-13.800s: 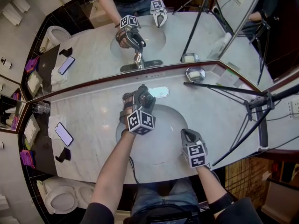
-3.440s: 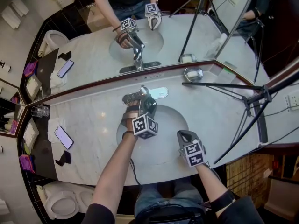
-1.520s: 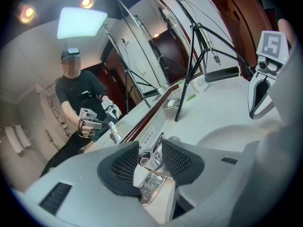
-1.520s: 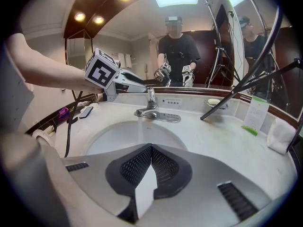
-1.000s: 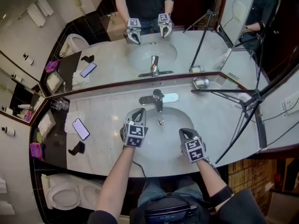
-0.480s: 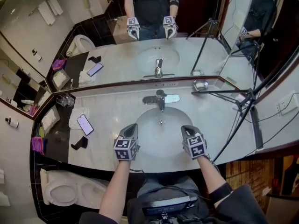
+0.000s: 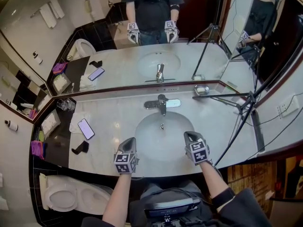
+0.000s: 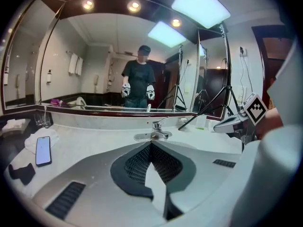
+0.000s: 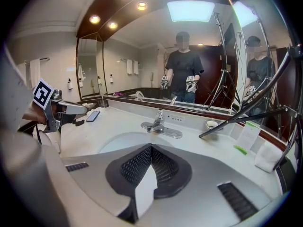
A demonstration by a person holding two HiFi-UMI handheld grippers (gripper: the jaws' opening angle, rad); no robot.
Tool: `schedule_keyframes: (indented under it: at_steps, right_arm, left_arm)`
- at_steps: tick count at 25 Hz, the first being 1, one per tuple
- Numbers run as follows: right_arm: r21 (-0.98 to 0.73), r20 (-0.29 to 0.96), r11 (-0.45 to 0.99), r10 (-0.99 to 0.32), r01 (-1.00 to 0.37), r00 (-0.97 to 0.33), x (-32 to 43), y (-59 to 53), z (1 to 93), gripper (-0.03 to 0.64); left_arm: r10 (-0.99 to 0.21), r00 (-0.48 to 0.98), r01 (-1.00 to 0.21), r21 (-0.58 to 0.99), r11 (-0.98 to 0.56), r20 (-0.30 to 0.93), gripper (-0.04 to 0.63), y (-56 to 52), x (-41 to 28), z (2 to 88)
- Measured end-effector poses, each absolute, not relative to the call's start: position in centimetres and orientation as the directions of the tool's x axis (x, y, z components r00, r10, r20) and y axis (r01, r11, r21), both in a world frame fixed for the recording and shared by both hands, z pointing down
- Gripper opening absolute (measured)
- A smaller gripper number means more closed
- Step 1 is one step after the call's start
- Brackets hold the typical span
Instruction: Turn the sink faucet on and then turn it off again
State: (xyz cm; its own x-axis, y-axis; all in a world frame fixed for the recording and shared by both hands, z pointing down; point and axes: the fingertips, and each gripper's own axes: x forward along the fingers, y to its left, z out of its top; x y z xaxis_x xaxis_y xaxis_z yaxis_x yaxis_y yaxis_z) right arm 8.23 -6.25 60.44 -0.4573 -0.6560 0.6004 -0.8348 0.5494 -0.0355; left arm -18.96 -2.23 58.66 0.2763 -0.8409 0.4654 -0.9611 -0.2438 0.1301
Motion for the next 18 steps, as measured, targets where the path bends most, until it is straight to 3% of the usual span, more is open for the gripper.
schedule_keyframes:
  at_steps: [10, 18]
  right_arm:
    - [-0.041, 0.605, 0.554, -0.649, -0.831, -0.462, 7.7, -6.9, 60.9, 0.017]
    - [-0.048, 0.609, 0.549, -0.646, -0.834, -0.46, 7.4, -8.4, 61.6, 0.017]
  left_arm:
    - [-0.839, 0.234, -0.97, 0.066, -0.232, 0.491, 0.0, -3.4, -19.2, 59.4]
    - [-0.826, 0.275, -0.95, 0.008, -0.311, 0.492, 0.026, -7.8, -17.1, 59.2]
